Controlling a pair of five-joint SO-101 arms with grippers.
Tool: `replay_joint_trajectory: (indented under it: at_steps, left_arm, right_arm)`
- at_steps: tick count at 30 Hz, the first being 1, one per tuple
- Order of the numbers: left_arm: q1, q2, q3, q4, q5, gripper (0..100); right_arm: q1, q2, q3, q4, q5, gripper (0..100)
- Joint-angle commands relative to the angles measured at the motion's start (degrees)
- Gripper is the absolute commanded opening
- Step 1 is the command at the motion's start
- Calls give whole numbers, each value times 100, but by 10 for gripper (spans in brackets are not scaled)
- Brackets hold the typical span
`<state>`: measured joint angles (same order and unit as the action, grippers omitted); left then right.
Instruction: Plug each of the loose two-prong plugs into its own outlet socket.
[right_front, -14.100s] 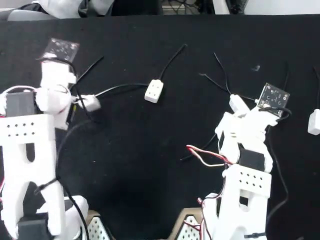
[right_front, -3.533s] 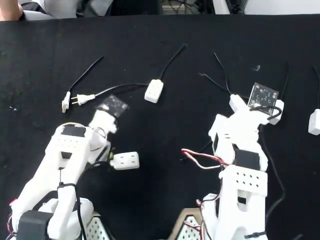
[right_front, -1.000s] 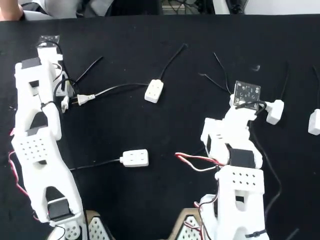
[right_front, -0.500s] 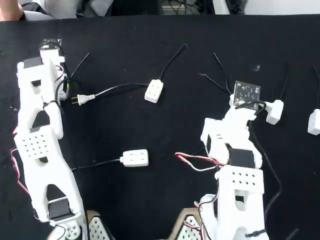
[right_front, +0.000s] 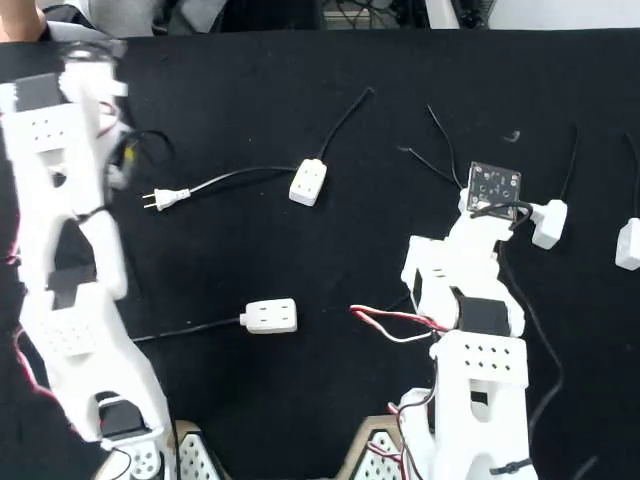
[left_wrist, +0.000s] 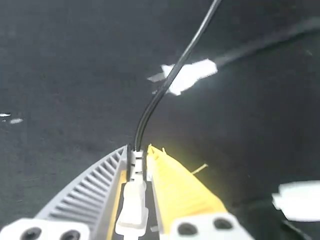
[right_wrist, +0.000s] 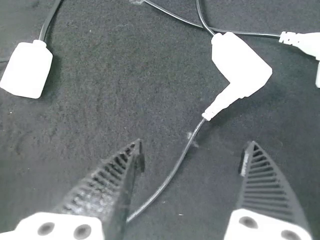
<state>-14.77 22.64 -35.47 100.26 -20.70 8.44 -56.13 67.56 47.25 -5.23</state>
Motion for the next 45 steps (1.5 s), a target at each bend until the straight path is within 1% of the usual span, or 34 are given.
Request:
replay_joint_trajectory:
  at_steps: [1,3,5,9,11,14,17,23,27,32,34,37,40,42,43,45]
  left_arm:
    - [1007,-782,804,44,70,31]
    - [1613,-1125,1253,35,237,31]
    - [2237,-1459,1736,-105,378,31]
    - [3240,-2101,2967,-862,598,30]
    - [3538,-2347,3626,-1459,721,30]
    - [3811,-2602,4365,-2224,932,33]
    - [4154,-2637,4681,-2760,1090,33]
    - [5218,-2629,4884,-3437,1222,33]
    - [5604,-2470,5095,-3719,1222,48]
    - [5657,-2101,5086,-3736,1222,211]
    - [5587,-2110,5086,-3692,1222,222]
    - [5455,-2330,4919,-3182,1178,205]
    - [5015,-2716,4593,-2189,1029,202]
    - [4435,-3042,4549,-1591,756,202]
    - [4092,-3218,4611,-1433,668,202]
    - [3398,-3640,4954,-1433,554,202]
  right_arm:
    - [545,-198,-189,-105,-53,300]
    - [835,-198,-242,-97,-264,300]
    - [993,-198,-251,-97,-316,300]
    - [1240,-198,-479,0,-264,300]
    - [1670,-198,-866,448,97,300]
    - [2532,-163,-1420,1116,897,300]
    - [3174,-163,-1464,1248,1433,300]
    - [3692,-198,-1033,1248,1864,300]
    - [3886,-198,-919,1248,1934,300]
    - [3833,-198,-927,1248,1934,300]
    - [3727,-198,-919,1248,1934,300]
    - [3490,-171,-875,1248,1934,300]
    - [3068,-189,-804,1248,1934,301]
    - [2690,-171,-796,1248,1996,300]
    - [2497,-171,-796,1257,2180,300]
    - [2022,-171,-813,1257,2699,300]
